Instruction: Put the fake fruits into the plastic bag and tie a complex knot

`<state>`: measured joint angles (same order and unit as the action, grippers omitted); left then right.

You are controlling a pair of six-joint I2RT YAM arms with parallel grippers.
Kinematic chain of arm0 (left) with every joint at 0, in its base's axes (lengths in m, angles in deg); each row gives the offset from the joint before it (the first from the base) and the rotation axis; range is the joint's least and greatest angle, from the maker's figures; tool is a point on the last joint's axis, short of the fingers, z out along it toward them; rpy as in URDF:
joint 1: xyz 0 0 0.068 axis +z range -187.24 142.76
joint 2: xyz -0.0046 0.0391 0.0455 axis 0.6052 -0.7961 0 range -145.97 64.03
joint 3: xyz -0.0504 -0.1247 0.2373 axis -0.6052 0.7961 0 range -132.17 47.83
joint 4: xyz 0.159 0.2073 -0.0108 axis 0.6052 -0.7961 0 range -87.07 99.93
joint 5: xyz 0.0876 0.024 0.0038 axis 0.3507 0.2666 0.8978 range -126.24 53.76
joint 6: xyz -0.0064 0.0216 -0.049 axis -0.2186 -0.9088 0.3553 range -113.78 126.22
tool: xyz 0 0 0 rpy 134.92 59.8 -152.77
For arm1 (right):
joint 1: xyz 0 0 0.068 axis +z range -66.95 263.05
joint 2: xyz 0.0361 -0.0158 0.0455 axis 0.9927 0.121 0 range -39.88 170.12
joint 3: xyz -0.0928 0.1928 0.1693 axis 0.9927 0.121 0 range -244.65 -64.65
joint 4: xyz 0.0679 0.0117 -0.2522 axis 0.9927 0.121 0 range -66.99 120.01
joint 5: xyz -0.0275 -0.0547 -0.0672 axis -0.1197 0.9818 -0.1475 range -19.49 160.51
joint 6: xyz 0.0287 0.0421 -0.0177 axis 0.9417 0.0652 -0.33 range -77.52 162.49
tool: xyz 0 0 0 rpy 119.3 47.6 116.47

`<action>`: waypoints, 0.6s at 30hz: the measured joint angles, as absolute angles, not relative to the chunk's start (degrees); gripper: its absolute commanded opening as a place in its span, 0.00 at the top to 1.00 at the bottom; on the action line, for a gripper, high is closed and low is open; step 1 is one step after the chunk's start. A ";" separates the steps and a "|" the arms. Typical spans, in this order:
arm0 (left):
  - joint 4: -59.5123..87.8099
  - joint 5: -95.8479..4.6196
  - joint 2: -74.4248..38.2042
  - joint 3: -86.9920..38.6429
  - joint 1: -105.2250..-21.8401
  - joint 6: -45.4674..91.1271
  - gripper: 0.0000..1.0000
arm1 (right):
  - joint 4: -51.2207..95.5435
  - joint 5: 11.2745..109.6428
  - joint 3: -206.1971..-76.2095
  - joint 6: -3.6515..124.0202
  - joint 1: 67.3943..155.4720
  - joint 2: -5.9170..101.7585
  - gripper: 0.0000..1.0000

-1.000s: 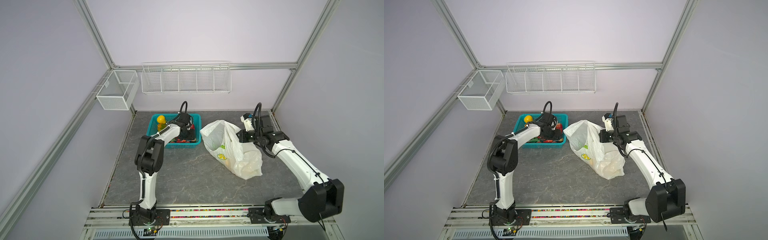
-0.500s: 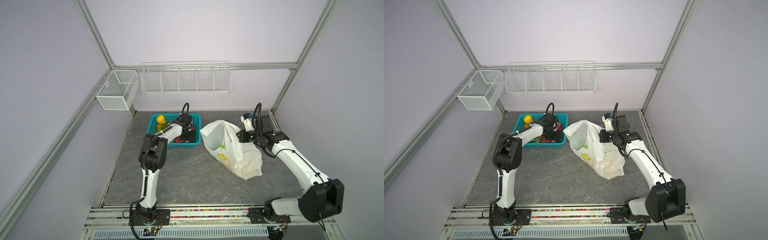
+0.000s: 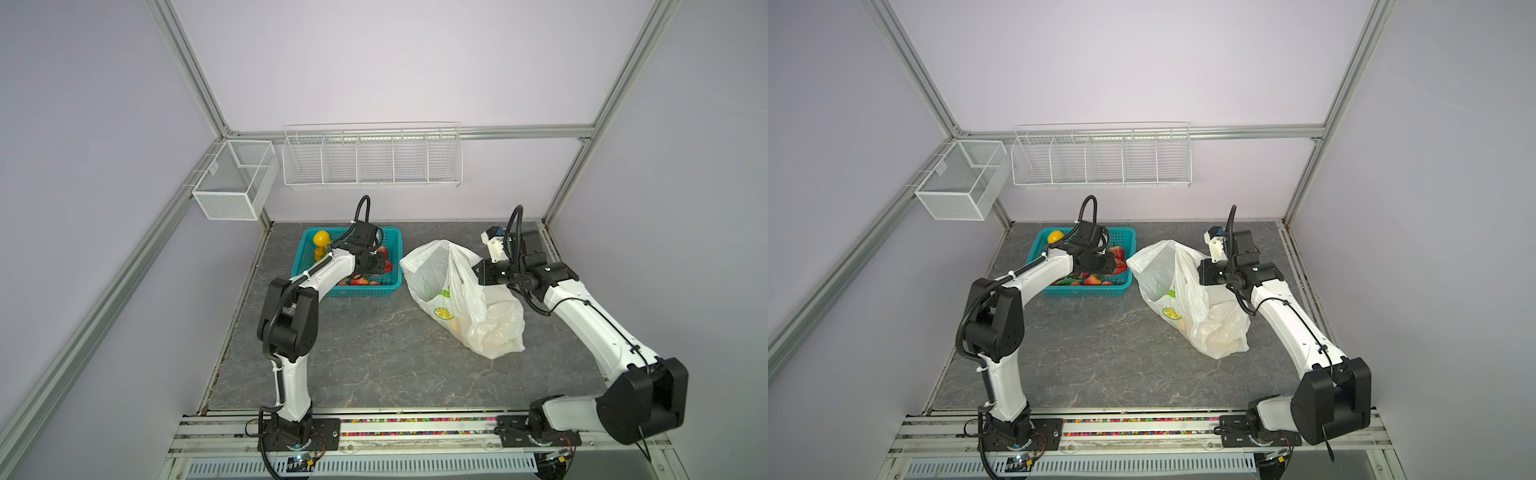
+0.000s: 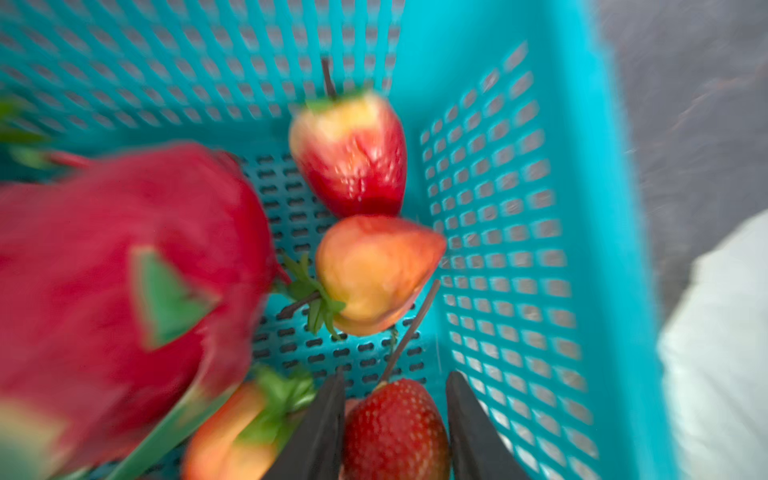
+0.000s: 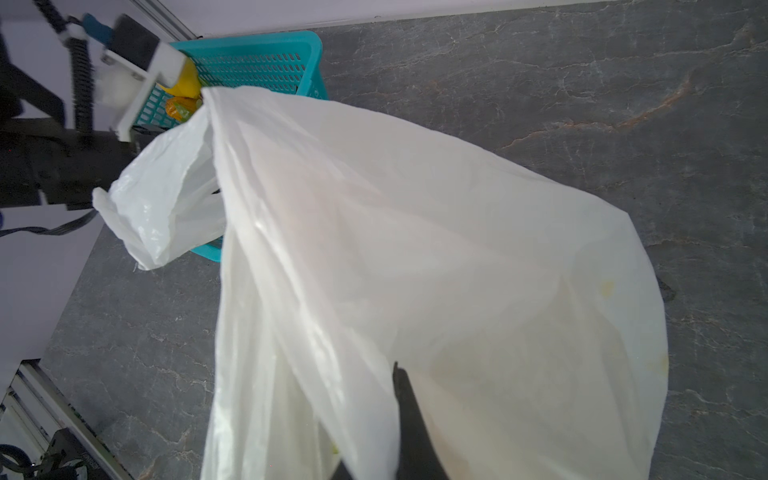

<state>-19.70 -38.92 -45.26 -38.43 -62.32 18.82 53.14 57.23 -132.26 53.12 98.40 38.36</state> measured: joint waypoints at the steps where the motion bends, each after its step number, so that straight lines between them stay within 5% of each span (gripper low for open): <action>1: -19.06 -38.61 -43.69 -37.56 -62.32 19.00 0.62 | 53.14 57.23 -132.26 53.12 98.40 38.36 0.91; 18: -5.53 -38.37 -10.71 -4.51 -71.57 24.90 0.59 | 53.12 57.21 -132.26 53.14 98.40 38.47 0.91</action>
